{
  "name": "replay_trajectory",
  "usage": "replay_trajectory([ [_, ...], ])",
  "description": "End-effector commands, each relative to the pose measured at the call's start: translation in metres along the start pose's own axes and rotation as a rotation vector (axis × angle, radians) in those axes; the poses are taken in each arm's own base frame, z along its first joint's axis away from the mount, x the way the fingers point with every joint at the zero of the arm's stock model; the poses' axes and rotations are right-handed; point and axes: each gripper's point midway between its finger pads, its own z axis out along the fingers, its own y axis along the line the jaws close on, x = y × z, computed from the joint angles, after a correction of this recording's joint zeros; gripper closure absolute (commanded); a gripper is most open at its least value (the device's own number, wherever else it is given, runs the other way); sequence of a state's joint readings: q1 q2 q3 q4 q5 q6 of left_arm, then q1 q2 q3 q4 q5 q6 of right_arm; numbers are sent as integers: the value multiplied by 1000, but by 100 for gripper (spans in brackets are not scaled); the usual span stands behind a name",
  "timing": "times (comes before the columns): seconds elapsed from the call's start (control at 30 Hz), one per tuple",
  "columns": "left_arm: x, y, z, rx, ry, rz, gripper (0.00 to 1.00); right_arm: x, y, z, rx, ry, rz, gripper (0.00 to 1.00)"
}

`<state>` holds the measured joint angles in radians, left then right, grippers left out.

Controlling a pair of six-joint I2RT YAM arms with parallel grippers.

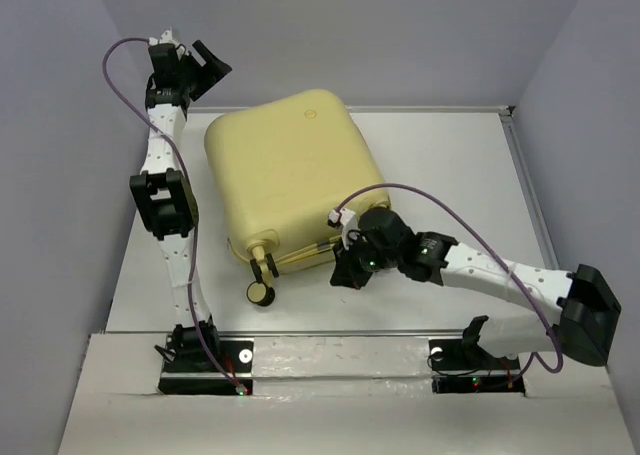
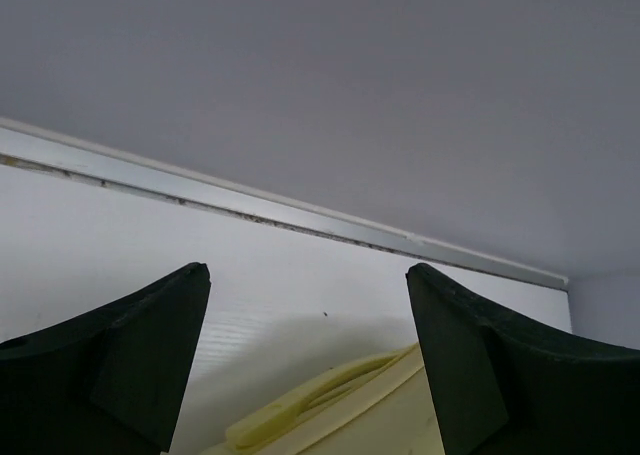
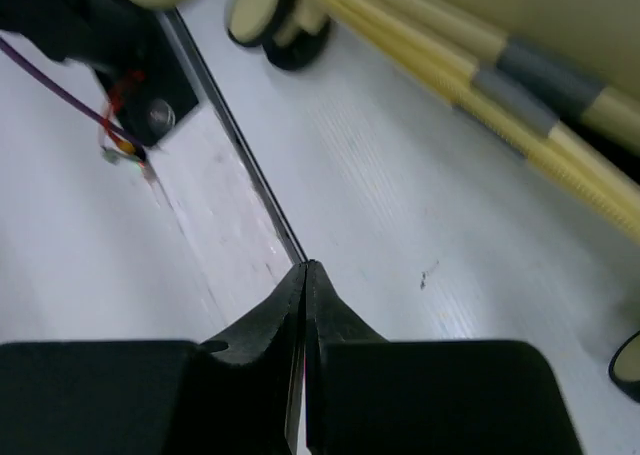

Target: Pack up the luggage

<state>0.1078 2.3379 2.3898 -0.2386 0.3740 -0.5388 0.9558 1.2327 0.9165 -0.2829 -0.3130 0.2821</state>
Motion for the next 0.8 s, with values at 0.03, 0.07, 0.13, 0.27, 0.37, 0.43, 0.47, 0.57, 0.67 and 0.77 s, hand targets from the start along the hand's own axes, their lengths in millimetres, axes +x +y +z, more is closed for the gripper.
replay_trajectory([
  [0.03,17,-59,14,381,75,-10,7,49,-40,19,162,127,40,93],
  [0.07,34,-52,24,396,116,-18,7,51,-49,23,202,128,49,93],
  [0.13,51,-48,32,414,149,-8,6,39,-71,25,313,70,59,93],
  [0.27,95,-49,38,464,253,37,6,14,-113,17,433,-48,164,93],
  [0.37,112,-42,33,413,270,62,9,-13,-137,6,488,-154,203,93],
  [0.43,139,-13,28,301,293,47,10,-30,-149,0,528,-215,215,93],
  [0.47,106,-34,12,304,170,95,10,-38,-164,-3,568,-249,232,93],
  [0.57,113,-15,-13,189,89,-15,10,-58,-186,-2,588,-317,288,93],
  [0.67,152,8,-35,110,105,-146,11,-102,-194,2,543,-413,305,93],
  [0.77,181,21,-69,22,114,-185,11,-133,-201,16,457,-445,295,93],
])
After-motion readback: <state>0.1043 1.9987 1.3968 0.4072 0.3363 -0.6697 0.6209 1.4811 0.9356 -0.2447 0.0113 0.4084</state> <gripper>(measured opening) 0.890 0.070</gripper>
